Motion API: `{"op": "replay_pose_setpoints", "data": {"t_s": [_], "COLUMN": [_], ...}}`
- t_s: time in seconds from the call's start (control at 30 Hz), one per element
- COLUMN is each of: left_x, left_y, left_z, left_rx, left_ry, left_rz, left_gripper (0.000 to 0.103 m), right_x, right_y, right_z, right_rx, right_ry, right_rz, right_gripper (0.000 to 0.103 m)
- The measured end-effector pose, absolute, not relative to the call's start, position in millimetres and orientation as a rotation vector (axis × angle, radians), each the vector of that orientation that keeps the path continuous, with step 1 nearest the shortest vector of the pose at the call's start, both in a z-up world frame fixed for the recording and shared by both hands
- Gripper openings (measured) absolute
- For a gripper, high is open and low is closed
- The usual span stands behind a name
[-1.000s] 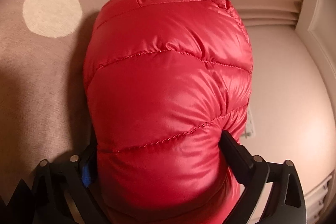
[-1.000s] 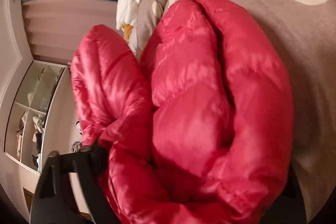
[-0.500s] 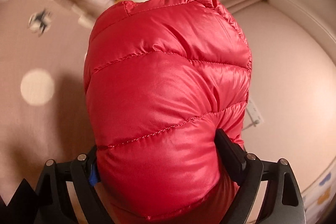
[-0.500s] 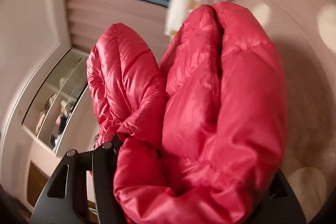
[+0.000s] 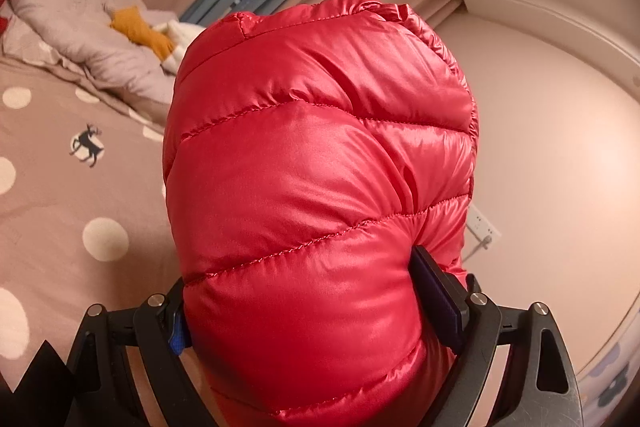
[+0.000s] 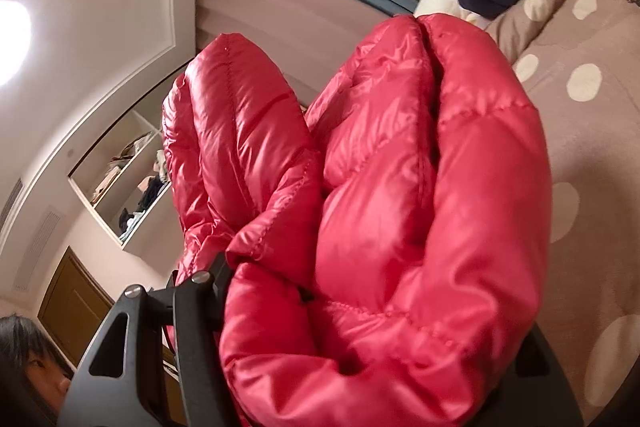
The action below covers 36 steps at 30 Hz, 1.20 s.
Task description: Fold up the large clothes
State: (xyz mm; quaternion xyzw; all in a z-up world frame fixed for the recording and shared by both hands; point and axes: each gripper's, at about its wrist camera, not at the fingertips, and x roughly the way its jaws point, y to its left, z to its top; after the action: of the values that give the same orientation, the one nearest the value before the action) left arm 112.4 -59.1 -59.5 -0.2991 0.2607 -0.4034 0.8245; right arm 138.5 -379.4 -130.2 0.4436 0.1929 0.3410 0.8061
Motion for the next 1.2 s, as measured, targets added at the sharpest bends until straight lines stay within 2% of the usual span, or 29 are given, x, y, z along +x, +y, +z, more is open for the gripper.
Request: {"op": "replay_pose_setpoints", "data": {"t_s": [0.43, 0.9, 1.07, 1.2], "left_x": [97.9, 137.9, 170.6, 218.6], "left_y": [-33.4, -7.1, -8.7, -16.2], "left_z": [-34.8, -6.4, -22.0, -60.8], "left_rx": [-0.621, -0.62, -0.6, -0.611], "left_ry": [0.443, 0.392, 0.386, 0.48], "left_rz": [-0.873, -0.824, -0.818, -0.737], "left_gripper": [0.09, 0.091, 0.092, 0.093], "right_x": [124.0, 172.2, 203.5, 236.9], "right_y": [-363.7, -337.1, -337.1, -329.6], "right_z": [-103.2, -75.6, -87.1, -111.9], "right_rx": [0.879, 0.823, 0.792, 0.735], "right_ry": [0.35, 0.346, 0.36, 0.423], "right_rz": [0.789, 0.791, 0.721, 0.581], "right_gripper": [0.064, 0.064, 0.066, 0.064]}}
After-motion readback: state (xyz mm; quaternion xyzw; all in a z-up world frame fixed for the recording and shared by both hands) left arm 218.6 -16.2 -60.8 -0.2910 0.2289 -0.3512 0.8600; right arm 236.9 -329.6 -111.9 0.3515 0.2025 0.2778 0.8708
